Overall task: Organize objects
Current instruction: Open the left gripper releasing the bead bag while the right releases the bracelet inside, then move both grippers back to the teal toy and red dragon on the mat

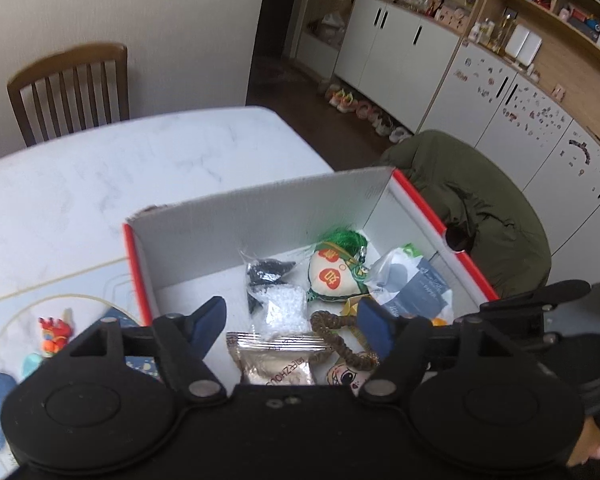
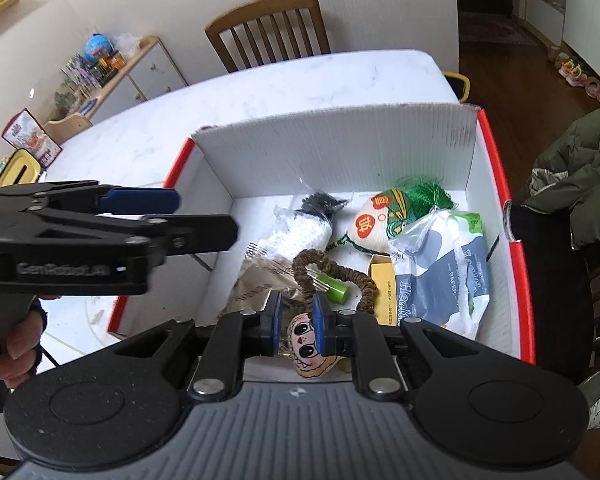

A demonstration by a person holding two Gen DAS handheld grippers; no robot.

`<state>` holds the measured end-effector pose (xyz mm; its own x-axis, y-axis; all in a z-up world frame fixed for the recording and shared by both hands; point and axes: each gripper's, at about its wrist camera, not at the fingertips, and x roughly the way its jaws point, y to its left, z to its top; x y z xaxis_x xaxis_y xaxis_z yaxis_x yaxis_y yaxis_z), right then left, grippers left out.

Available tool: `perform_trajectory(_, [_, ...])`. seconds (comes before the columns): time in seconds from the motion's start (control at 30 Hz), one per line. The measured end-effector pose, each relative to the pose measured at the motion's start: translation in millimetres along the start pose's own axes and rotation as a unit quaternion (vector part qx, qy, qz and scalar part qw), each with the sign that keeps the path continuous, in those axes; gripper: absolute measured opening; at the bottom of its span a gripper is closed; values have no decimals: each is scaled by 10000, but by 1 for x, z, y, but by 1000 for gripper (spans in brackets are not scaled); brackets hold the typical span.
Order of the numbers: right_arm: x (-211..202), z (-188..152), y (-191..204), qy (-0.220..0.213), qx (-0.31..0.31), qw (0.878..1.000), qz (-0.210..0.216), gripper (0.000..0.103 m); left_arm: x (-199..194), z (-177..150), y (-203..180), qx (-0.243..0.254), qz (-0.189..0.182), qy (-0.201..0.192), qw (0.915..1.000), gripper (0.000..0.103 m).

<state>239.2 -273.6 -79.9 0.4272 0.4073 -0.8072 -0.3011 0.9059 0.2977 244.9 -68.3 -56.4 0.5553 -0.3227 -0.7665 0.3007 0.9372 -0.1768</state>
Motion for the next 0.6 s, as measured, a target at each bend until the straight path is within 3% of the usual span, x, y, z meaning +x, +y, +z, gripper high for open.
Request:
perform_trajectory(0.1, [-10,-1,5,-100,-20,9999,34,16,-18,-3,3,-14,5,-147,9999,75])
perform_trajectory(0.2, [-19,-3,13,-230,-68,9997,9,33,-34,-7,8,-15,22,-288,9996,77])
perform_trajectory(0.27, [-24,-4,18,-349,-68,9994,-12,50,-43,-10,12,-29,56,-370,9993,80])
perform_trajectory(0.6, [-35,-3,55,-587,-19,9983,-7,62,-82,-29,48,-52,142,-579,9982,86])
